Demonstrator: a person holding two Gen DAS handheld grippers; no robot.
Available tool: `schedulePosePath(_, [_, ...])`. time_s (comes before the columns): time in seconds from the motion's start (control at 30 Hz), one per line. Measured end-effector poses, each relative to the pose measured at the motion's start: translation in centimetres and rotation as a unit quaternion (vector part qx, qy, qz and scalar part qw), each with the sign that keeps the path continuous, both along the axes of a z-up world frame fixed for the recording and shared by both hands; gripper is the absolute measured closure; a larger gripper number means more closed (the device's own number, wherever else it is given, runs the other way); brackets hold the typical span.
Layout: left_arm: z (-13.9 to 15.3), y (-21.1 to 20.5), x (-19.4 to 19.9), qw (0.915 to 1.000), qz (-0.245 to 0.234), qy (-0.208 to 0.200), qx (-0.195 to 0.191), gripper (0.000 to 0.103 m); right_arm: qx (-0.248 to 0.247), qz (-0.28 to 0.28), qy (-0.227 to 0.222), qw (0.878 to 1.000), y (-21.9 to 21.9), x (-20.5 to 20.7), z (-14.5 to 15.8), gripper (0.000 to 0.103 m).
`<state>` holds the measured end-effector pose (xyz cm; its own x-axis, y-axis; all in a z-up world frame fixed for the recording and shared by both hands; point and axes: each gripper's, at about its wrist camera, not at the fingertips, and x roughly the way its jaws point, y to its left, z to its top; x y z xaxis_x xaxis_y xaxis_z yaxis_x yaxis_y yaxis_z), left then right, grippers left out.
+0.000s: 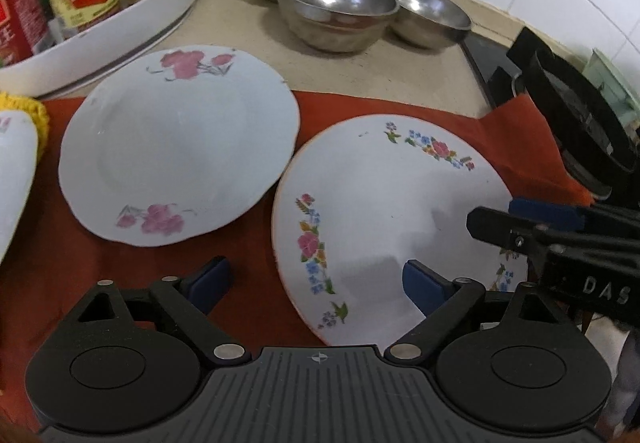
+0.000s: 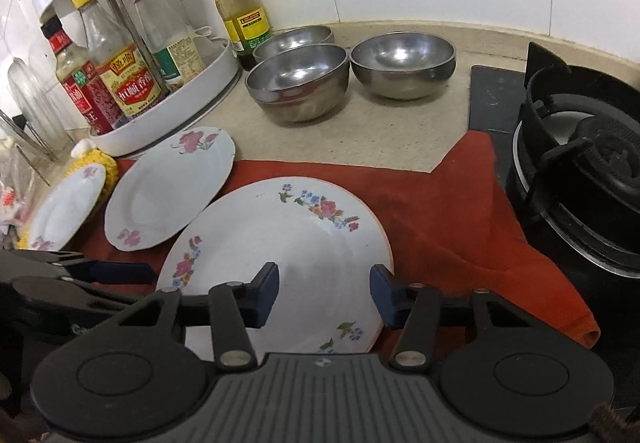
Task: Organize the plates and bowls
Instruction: 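Reach both tools to the pink-flower plate and grip its rim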
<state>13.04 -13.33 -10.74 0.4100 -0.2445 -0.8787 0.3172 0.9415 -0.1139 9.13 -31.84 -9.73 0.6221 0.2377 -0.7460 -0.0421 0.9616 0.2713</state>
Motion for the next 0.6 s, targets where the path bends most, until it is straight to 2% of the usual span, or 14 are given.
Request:
schedulePosePath(0.27, [0.0, -0.9, 0.1, 1.0000, 0.005, 0.000, 0.006, 0.008, -0.002, 0.001, -0.002, 1.000, -1.0, 0.0, 0.2, 0.057])
schedulePosePath(0.4, [-0.1, -1.7, 0.2, 1.0000, -0.002, -0.001, 0.006, 0.008, 0.003, -0.001, 0.015, 1.000, -1.6, 0.3, -0.7, 0.057])
schedulePosePath(0.5, [-0.1, -2.1, 0.3, 0.9998, -0.007, -0.005, 0.017, 0.010, 0.016, 0.005, 0.018, 1.000, -1.5, 0.1, -1.2, 0.058])
schedulePosePath(0.6, [0.0, -2.0, 0.2, 0.9998, -0.016, -0.004, 0.009, 0.014, 0.017, 0.013, 0.021, 1.000, -1.6, 0.2, -1.1, 0.058])
